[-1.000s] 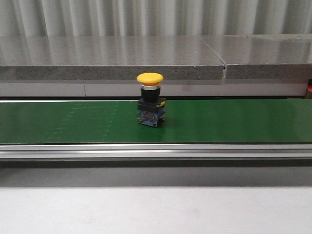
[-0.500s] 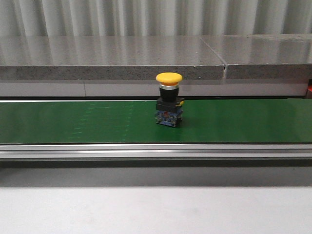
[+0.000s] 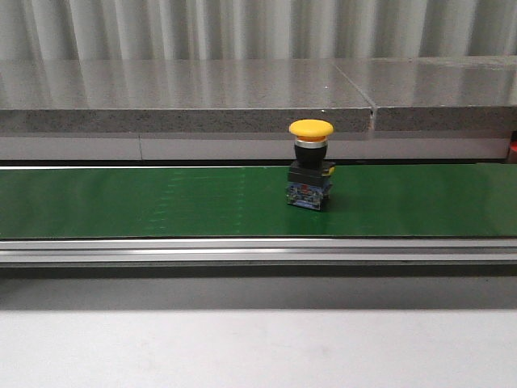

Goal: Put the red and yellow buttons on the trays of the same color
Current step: 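Carry the red button into the red tray and open the right gripper, then move the right gripper to the yellow button on the belt and grasp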

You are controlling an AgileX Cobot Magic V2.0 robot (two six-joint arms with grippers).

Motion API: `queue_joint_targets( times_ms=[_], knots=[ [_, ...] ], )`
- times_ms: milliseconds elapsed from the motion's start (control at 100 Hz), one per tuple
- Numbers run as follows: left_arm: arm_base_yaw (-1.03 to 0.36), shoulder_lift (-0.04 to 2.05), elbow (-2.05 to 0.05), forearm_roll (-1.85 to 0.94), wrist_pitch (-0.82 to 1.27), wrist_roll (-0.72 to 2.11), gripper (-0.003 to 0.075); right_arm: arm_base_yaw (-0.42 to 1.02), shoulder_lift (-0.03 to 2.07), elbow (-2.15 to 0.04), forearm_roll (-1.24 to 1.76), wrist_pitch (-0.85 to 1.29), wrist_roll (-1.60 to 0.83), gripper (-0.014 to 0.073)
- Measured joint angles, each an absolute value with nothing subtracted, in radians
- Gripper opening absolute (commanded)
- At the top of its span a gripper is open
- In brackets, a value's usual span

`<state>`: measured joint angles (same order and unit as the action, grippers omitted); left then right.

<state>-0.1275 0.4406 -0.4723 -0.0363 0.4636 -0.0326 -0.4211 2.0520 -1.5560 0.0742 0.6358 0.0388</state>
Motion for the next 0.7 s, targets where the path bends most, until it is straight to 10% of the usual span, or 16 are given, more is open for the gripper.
queue_joint_targets(
  times_ms=[250, 700],
  knots=[
    [-0.127, 0.441, -0.472, -0.036, 0.464, -0.033, -0.002, -0.421, 2.052, -1.556, 0.074, 0.637, 0.039, 0.0587],
    [-0.127, 0.441, -0.472, -0.036, 0.464, -0.033, -0.002, -0.421, 1.938, -1.601, 0.074, 0.712, 0.039, 0.0595]
  ],
)
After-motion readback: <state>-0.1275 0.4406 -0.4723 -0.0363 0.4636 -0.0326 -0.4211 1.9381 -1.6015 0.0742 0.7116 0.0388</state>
